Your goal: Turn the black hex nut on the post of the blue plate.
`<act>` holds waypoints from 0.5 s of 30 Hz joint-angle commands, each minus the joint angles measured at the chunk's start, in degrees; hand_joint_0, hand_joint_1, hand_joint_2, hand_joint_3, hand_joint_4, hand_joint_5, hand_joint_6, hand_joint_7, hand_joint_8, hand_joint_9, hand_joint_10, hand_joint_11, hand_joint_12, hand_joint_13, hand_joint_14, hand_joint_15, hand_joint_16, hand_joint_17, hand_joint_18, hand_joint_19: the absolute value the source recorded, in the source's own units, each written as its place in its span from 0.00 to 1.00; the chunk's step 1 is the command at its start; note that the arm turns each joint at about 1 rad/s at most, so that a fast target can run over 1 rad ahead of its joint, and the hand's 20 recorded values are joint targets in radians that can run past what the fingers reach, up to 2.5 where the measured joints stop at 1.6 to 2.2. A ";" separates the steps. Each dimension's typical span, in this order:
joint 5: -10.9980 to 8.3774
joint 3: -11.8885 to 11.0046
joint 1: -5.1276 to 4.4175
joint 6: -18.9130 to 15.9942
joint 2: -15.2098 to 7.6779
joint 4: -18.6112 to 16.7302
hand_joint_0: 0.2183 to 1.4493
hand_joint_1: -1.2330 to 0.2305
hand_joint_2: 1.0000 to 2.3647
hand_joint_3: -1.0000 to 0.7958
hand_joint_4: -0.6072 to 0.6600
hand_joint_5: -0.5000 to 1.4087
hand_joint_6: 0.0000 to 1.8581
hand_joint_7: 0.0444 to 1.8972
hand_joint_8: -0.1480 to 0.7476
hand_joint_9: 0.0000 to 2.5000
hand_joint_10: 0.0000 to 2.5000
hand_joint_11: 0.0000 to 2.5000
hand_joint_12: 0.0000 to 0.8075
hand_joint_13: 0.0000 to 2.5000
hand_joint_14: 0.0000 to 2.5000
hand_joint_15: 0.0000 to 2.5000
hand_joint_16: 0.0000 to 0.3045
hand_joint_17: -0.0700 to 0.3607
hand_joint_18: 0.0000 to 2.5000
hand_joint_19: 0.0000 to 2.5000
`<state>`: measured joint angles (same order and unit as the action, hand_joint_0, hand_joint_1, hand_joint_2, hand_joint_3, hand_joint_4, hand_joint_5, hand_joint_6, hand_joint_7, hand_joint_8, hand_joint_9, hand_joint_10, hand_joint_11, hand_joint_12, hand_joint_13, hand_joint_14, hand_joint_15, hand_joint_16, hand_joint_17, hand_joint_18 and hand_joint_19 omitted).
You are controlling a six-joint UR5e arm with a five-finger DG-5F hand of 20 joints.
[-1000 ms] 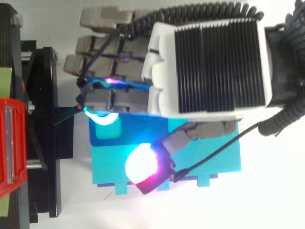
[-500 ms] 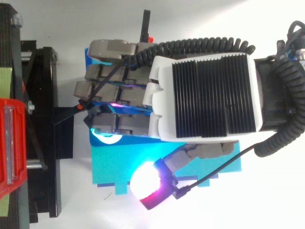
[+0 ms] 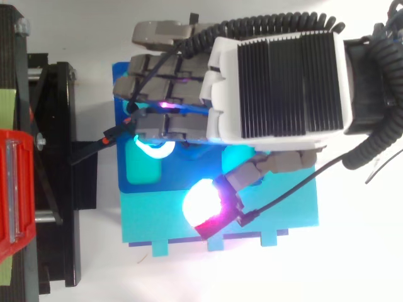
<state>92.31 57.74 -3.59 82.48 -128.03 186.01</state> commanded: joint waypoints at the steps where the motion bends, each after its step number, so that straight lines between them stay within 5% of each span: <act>1: 0.33 0.01 0.52 0.05 -0.03 0.06 0.22 0.62 0.00 0.28 0.64 0.16 0.27 0.50 0.44 0.14 0.00 0.01 0.45 0.14 0.00 0.03 0.19 0.47 0.07 0.05; 15: 3.75 0.09 3.77 0.93 -0.03 0.85 0.22 0.62 0.00 0.28 0.64 0.16 0.27 0.50 0.44 0.14 0.00 0.02 0.45 0.14 0.00 0.03 0.19 0.47 0.07 0.05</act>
<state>95.13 57.81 -0.51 82.99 -128.02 186.39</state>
